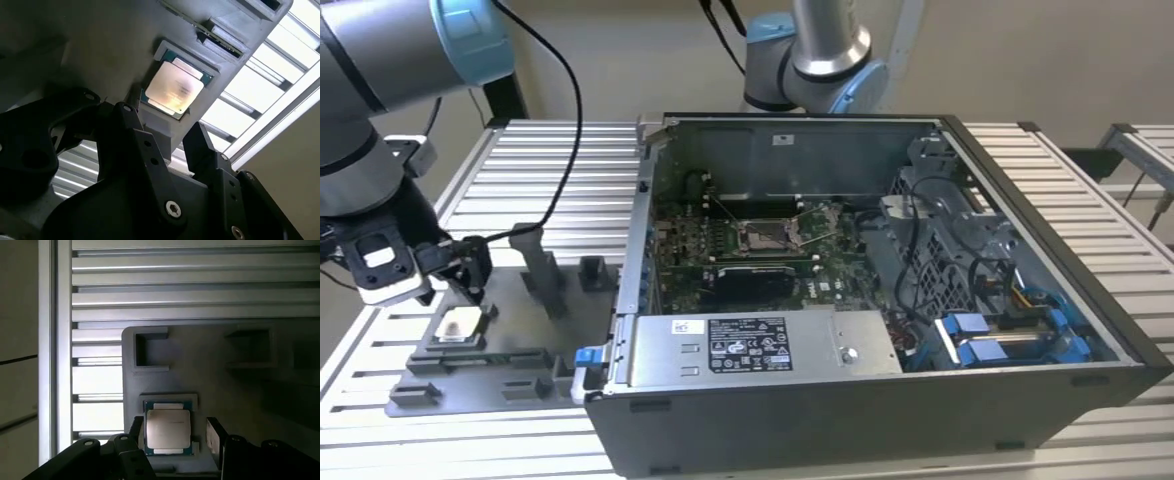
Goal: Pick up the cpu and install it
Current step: 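Reach for the cpu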
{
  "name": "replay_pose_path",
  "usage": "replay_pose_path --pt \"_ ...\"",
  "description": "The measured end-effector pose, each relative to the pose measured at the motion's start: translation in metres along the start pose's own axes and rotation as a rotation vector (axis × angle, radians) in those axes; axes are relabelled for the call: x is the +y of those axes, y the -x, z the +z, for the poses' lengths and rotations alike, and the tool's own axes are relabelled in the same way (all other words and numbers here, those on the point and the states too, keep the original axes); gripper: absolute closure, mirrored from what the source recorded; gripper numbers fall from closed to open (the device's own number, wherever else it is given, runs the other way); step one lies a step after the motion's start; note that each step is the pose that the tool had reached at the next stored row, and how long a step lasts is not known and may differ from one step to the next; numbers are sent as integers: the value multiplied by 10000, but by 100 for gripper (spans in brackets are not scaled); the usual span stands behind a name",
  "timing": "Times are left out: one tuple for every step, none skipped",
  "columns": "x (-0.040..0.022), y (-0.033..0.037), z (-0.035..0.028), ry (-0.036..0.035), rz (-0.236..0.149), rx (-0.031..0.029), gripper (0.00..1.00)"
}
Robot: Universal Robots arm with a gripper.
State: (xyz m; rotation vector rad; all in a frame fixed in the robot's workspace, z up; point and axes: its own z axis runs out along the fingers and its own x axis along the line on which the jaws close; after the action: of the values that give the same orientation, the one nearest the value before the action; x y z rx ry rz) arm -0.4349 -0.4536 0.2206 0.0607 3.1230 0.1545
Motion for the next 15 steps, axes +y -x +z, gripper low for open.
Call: replay_pose_path --pt "-5 1 12 -1 18 3 0" --pt "-9 1 25 -1 39 6 0" --pt "-15 0 38 -2 58 10 0" --pt "-21 0 50 -3 74 14 0" --pt "-29 0 64 -2 81 16 0" --pt "-34 0 75 4 82 16 0" --pt "-38 0 84 10 83 17 0" --pt "-41 0 96 15 83 17 0" --pt "-45 0 107 18 83 17 0" --pt "-49 0 118 21 82 18 0" --pt "-54 1 127 33 81 19 0" --pt "-60 1 135 64 80 20 0" --pt "-64 0 145 101 77 22 0" --pt "-67 0 153 131 72 23 0" --pt "-69 0 161 156 63 24 0"
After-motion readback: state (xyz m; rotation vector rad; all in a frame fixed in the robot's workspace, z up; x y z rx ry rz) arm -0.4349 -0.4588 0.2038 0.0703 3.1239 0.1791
